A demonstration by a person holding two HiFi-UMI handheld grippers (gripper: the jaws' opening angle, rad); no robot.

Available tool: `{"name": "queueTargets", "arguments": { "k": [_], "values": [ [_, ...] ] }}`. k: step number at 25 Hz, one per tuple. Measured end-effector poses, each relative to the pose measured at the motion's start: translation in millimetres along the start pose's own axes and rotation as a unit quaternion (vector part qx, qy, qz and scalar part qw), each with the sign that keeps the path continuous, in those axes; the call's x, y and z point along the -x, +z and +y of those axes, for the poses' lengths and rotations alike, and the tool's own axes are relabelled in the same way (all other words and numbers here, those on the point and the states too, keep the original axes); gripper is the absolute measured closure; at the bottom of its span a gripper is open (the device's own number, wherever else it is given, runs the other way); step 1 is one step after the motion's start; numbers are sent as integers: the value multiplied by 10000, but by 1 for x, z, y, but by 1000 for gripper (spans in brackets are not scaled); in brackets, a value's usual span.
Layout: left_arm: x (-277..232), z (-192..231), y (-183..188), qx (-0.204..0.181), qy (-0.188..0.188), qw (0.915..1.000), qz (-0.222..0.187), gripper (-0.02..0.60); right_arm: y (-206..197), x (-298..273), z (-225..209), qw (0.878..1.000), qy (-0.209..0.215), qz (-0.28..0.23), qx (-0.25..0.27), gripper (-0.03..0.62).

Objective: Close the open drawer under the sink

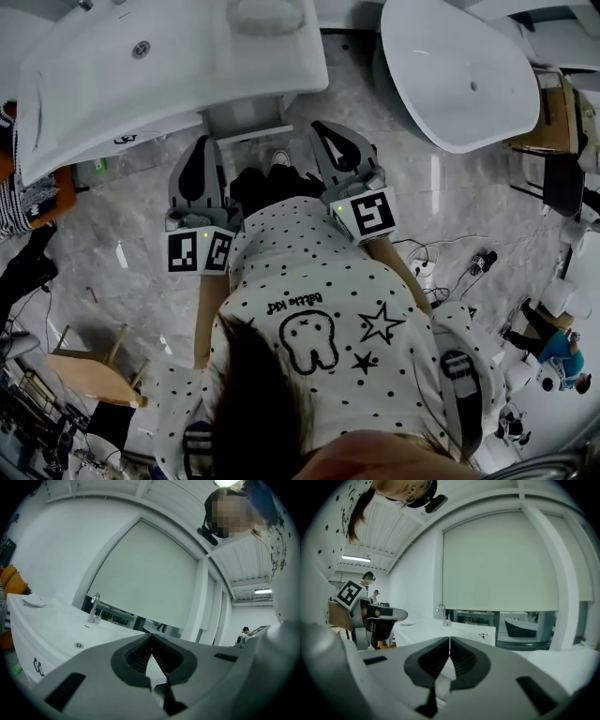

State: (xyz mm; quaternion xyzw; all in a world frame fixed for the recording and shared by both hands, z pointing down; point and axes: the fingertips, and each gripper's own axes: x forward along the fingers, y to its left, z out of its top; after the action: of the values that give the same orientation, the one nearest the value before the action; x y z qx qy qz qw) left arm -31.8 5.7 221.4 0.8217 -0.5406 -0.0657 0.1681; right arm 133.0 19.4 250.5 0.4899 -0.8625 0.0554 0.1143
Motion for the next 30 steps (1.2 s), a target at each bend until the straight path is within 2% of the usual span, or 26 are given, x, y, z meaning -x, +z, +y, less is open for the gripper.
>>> {"name": "queueTargets", "arguments": {
  "k": [7,30],
  "values": [
    [1,9,5,-82,151,9998,-31,574,7,-3,-3,10000,-18,-86,-15,579],
    [4,13,-3,-20,120,9998,126,575,14,-10,2,9999,-28,-165,43,579]
  ]
}}
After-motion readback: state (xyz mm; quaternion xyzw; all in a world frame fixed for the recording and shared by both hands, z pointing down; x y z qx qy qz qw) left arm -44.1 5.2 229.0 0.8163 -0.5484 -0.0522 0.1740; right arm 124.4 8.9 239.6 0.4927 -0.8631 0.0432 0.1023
